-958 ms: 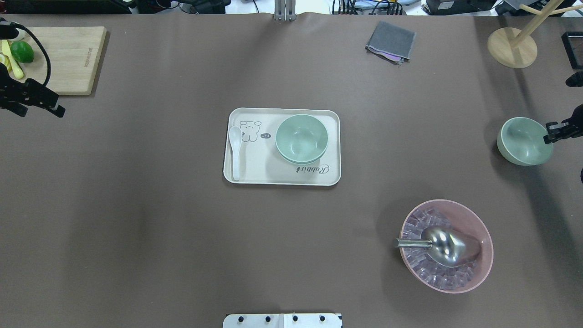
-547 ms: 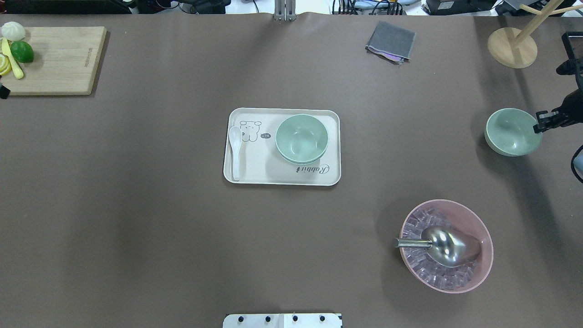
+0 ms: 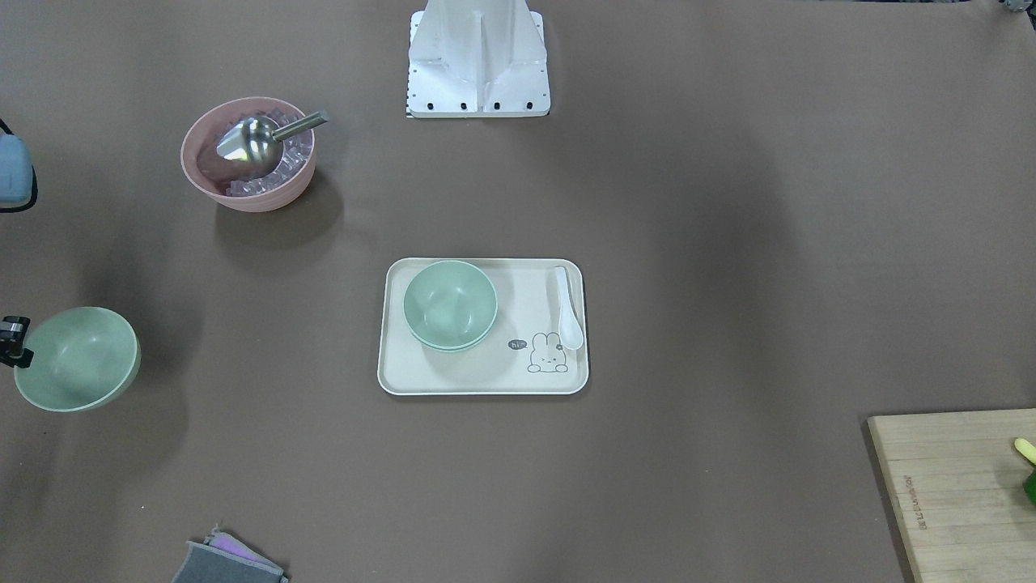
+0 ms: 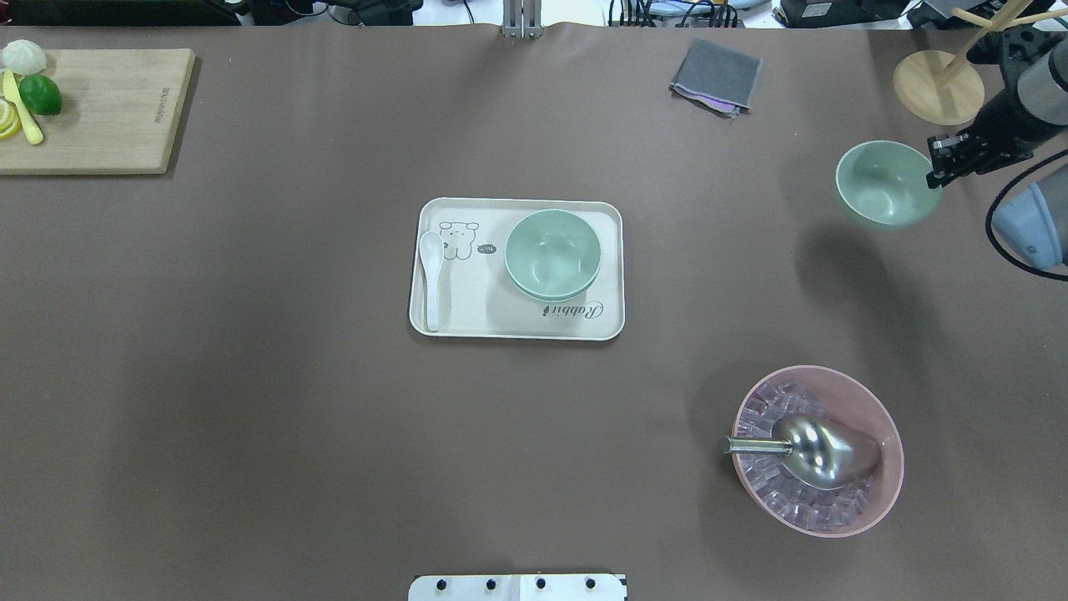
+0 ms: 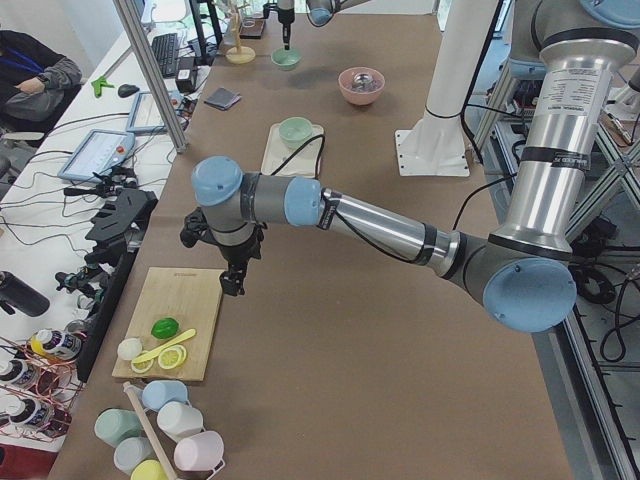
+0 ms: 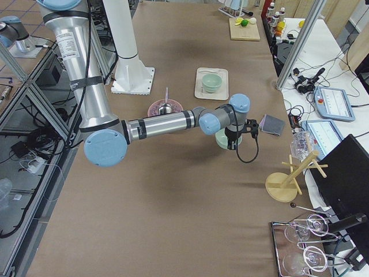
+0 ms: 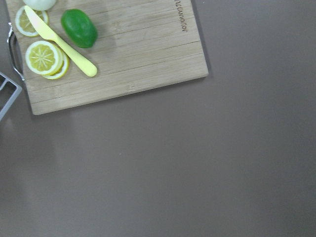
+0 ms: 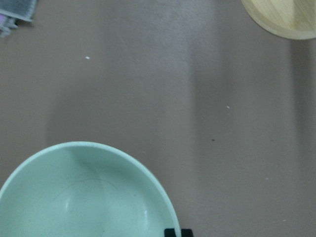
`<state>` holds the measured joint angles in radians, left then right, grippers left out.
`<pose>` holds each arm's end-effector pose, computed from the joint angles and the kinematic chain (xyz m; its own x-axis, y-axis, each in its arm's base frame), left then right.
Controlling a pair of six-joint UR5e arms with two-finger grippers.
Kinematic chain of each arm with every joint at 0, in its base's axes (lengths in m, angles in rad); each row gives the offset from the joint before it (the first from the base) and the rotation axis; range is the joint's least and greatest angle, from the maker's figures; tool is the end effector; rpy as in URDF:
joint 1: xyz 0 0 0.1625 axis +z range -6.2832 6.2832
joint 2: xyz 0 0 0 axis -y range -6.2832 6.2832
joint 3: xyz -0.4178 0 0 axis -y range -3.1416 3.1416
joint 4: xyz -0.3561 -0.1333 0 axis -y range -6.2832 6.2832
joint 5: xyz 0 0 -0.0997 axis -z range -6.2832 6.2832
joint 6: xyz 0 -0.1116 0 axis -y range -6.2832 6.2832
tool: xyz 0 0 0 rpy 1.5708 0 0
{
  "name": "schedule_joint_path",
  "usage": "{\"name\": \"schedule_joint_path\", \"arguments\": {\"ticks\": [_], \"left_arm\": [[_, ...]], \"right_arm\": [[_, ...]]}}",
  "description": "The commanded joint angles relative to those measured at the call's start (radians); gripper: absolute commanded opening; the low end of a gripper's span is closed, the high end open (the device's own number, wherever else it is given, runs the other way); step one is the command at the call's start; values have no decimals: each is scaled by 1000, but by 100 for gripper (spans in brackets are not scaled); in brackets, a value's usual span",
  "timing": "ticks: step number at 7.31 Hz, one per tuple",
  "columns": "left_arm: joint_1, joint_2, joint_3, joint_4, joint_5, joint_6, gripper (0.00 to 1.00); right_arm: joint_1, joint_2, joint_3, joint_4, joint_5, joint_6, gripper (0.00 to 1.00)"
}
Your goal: Stack green bowls together
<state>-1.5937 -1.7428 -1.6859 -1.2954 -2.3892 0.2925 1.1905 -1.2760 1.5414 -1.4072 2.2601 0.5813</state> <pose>-0.0636 -0.5123 0.5484 0.6610 0.2814 -0.6956 -0.1751 0.9593 0.2217 -0.1617 -0.5724 0.5057 0.7021 0.0190 0.7118 -0.0574 0.9979 0.0301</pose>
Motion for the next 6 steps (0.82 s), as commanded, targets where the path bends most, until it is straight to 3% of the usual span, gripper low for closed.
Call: {"name": "schedule_joint_path", "arguments": {"ticks": [1, 2, 6], "left_arm": [[-49, 34, 51, -4, -2, 140, 98], [-48, 51, 45, -11, -2, 140, 98], [-48, 68, 41, -18, -19, 128, 98]], "right_arm": [[-14, 120, 95, -186, 25, 128, 0], [-44, 173, 117, -234, 27, 209, 0], [-217, 271, 207, -237, -6, 608, 0]]}}
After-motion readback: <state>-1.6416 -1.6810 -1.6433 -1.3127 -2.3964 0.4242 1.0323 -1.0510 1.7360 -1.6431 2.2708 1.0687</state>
